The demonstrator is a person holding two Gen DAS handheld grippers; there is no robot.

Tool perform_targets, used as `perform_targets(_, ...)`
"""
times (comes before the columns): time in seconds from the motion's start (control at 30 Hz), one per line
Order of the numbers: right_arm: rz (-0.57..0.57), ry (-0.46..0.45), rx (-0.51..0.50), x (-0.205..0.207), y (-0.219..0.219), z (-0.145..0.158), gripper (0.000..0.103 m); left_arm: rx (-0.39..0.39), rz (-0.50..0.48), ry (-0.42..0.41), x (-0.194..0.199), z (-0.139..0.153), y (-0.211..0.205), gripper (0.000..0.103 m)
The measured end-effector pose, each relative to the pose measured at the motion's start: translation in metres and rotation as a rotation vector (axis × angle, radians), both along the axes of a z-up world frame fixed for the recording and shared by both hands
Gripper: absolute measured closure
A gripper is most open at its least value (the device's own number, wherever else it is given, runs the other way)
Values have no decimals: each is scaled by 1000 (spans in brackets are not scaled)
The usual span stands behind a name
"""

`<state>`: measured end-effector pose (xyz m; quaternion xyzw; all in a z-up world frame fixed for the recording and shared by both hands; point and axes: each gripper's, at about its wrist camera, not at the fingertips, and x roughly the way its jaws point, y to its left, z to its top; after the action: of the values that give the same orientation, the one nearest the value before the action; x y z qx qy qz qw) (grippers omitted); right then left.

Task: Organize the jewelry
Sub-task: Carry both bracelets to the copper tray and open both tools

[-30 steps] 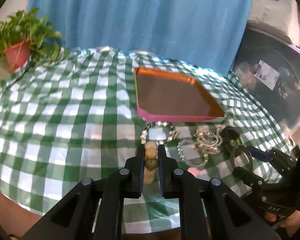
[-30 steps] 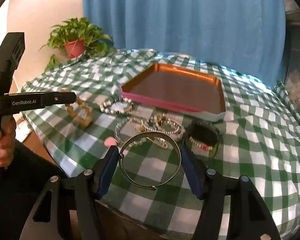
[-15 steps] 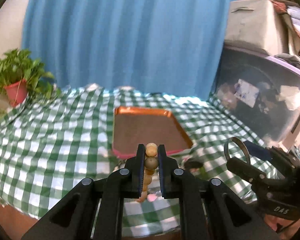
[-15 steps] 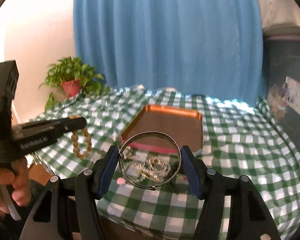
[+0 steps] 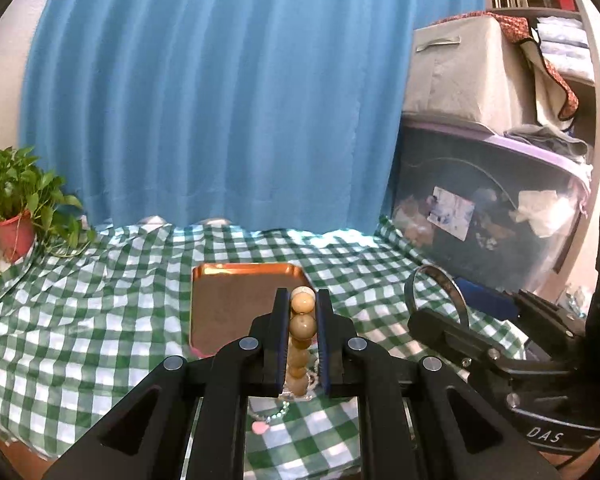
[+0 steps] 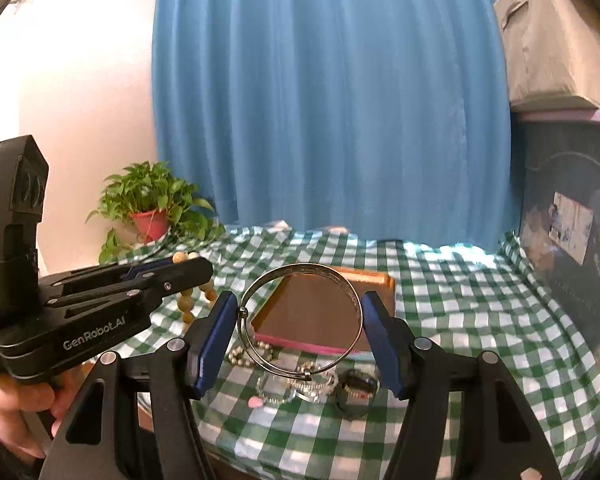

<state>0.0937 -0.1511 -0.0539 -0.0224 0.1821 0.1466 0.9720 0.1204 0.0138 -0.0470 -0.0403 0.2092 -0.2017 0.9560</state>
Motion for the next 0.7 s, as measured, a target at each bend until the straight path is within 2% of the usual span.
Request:
perform_targets(0.17,-28,-66,30,-1,-13,9,43,16,-9,19,16,2,-14,90)
perform_targets(0.47,-37,-59,11,29,-31,4,43,21,-20,50,53,-12,-36,90)
perform_targets(0.7,-42,-61,45,60,-44,7,43,-31,-21,77,91,-19,-37,90)
